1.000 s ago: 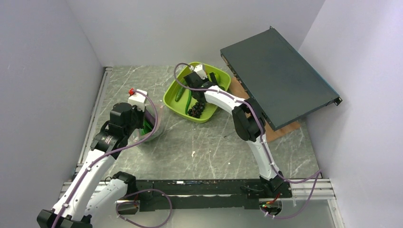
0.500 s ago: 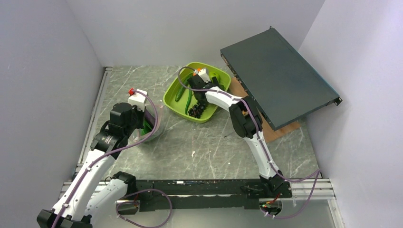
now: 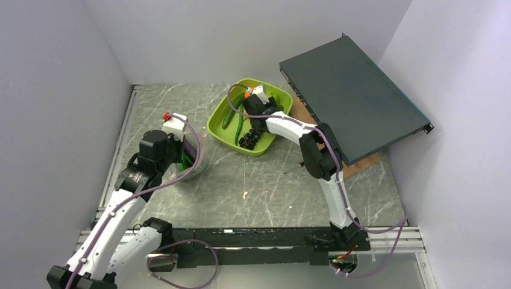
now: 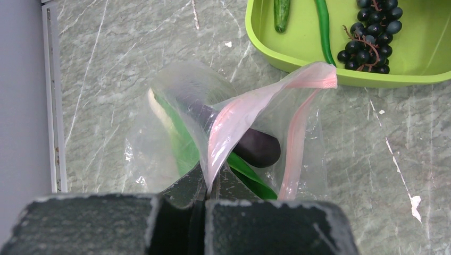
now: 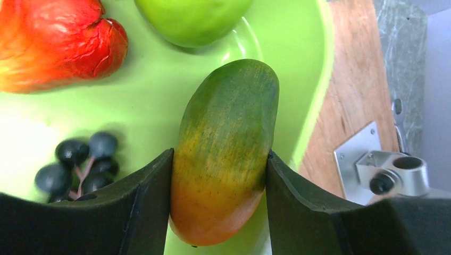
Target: Place the food in the zip-top bag and seal the zipper
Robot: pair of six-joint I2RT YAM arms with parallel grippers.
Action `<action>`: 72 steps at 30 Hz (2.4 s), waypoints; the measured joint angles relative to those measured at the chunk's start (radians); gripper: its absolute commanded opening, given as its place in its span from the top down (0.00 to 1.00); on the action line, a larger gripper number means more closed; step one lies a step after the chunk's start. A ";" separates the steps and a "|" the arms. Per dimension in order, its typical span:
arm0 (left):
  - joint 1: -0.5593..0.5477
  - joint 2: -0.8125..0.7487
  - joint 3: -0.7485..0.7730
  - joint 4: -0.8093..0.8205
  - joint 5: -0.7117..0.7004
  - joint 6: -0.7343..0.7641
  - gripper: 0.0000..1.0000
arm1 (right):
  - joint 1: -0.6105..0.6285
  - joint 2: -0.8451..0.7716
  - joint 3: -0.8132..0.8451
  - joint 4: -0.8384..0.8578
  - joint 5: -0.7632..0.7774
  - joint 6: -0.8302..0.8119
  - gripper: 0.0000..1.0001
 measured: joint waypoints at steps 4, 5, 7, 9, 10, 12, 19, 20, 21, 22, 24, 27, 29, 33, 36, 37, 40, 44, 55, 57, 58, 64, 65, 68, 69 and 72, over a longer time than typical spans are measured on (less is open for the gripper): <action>0.000 0.000 0.000 0.000 -0.001 0.000 1.00 | 0.015 -0.142 -0.082 0.014 -0.042 0.000 1.00; 0.000 0.000 0.000 0.000 -0.001 0.000 1.00 | 0.021 -0.180 -0.096 0.016 -0.056 0.001 1.00; 0.000 0.001 0.000 0.000 -0.001 0.000 1.00 | 0.031 -0.247 -0.105 0.015 -0.098 0.011 1.00; 0.000 0.003 0.000 0.000 -0.001 0.000 1.00 | 0.038 -0.310 -0.114 0.016 -0.164 0.030 1.00; 0.000 0.005 0.000 0.000 -0.001 0.000 1.00 | 0.042 -0.349 -0.133 0.025 -0.216 0.041 1.00; 0.000 0.005 0.000 0.000 -0.001 0.000 1.00 | 0.050 -0.438 -0.209 0.049 -0.343 0.070 1.00; 0.000 0.005 0.000 0.000 -0.001 0.000 1.00 | 0.071 -0.659 -0.549 0.193 -0.917 0.196 1.00; 0.000 0.005 0.000 0.000 -0.001 0.000 1.00 | 0.079 -0.664 -0.576 0.208 -0.981 0.215 1.00; 0.000 0.005 0.000 0.000 -0.001 0.000 1.00 | 0.090 -0.667 -0.598 0.225 -1.035 0.233 1.00; 0.000 0.004 0.000 0.000 -0.001 0.000 1.00 | 0.104 -0.668 -0.613 0.237 -1.081 0.248 1.00; 0.000 0.004 0.000 0.000 -0.001 0.000 1.00 | 0.139 -0.669 -0.629 0.250 -1.155 0.274 1.00; 0.000 0.004 0.000 0.000 -0.001 0.000 1.00 | 0.219 -0.675 -0.628 0.264 -1.218 0.287 1.00; 0.000 0.003 0.000 0.000 -0.001 0.000 1.00 | 0.268 -0.680 -0.620 0.269 -1.225 0.290 1.00; 0.000 -0.002 0.000 0.000 -0.001 0.000 1.00 | 0.344 -0.678 -0.577 0.278 -1.228 0.294 1.00; 0.000 -0.002 0.000 -0.001 -0.001 0.000 1.00 | 0.351 -0.653 -0.520 0.287 -1.223 0.297 1.00; 0.000 -0.003 0.000 -0.001 -0.001 0.000 1.00 | 0.351 -0.640 -0.502 0.296 -1.220 0.301 1.00; 0.000 -0.009 0.000 -0.001 -0.003 0.000 1.00 | 0.351 -0.601 -0.471 0.323 -1.204 0.312 1.00; 0.000 -0.013 0.000 -0.001 -0.004 0.000 1.00 | 0.352 -0.535 -0.436 0.352 -1.175 0.325 1.00; 0.000 -0.016 0.000 -0.002 -0.008 0.000 1.00 | 0.389 -0.359 -0.343 0.475 -0.998 0.353 0.86; 0.000 -0.018 0.000 -0.002 -0.010 0.000 1.00 | 0.396 -0.332 -0.324 0.508 -0.954 0.347 0.77; 0.000 -0.020 0.000 -0.002 -0.011 0.000 1.00 | 0.398 -0.320 -0.315 0.521 -0.935 0.343 0.70; 0.000 -0.023 0.000 -0.002 -0.018 0.000 1.00 | 0.407 -0.242 -0.249 0.555 -0.840 0.296 0.38; 0.000 -0.023 0.000 -0.002 -0.018 0.000 1.00 | 0.407 -0.241 -0.249 0.554 -0.832 0.288 0.37; 0.000 -0.021 0.000 -0.002 -0.018 0.000 1.00 | 0.408 -0.241 -0.249 0.555 -0.819 0.272 0.31; 0.000 -0.020 0.000 -0.002 -0.018 0.000 1.00 | 0.409 -0.241 -0.249 0.552 -0.816 0.267 0.30; 0.000 -0.019 0.000 -0.002 -0.018 0.000 1.00 | 0.410 -0.245 -0.254 0.546 -0.808 0.255 0.28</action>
